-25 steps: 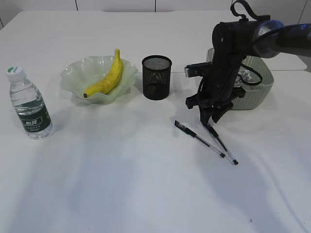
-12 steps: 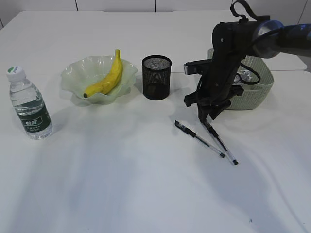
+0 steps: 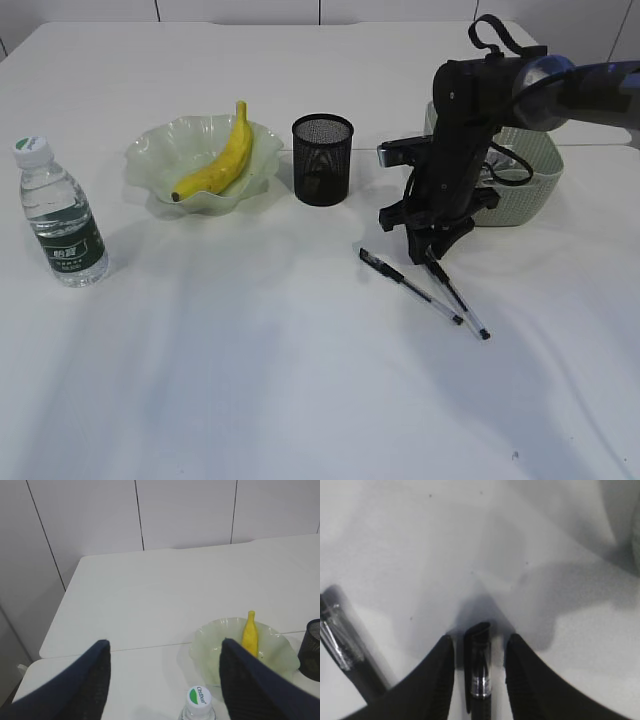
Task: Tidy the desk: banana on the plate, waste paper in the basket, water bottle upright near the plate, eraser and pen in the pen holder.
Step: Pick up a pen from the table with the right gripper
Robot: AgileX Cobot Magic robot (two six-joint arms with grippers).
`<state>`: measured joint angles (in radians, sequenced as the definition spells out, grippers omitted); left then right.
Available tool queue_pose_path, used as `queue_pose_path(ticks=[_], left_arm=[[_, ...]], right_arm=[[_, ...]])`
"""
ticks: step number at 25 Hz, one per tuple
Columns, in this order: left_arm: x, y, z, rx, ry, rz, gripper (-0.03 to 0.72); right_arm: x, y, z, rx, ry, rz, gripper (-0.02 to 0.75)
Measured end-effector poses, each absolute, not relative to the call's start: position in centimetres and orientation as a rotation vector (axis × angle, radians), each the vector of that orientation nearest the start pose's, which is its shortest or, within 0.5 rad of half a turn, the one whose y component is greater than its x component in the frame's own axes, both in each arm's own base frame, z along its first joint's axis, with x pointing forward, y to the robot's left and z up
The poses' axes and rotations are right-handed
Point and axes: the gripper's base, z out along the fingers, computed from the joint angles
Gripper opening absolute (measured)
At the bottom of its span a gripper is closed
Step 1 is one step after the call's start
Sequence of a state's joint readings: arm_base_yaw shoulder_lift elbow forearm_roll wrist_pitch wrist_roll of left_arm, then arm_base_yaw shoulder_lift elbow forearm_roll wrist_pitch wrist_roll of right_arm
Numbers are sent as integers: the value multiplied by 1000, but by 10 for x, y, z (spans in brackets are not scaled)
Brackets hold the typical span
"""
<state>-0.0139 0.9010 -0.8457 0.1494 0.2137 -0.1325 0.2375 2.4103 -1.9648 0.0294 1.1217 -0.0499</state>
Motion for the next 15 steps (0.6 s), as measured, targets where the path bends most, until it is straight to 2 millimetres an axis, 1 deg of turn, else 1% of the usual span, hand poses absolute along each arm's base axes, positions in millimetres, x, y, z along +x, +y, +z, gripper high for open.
queue_pose_path(ticks=[7, 15], left_arm=[[194, 0, 382, 1, 1750, 27, 479], [194, 0, 382, 1, 1750, 27, 479]], right_arm=[[466, 113, 125, -448, 3094, 2, 265], [465, 111, 125, -457, 3107, -20, 265]])
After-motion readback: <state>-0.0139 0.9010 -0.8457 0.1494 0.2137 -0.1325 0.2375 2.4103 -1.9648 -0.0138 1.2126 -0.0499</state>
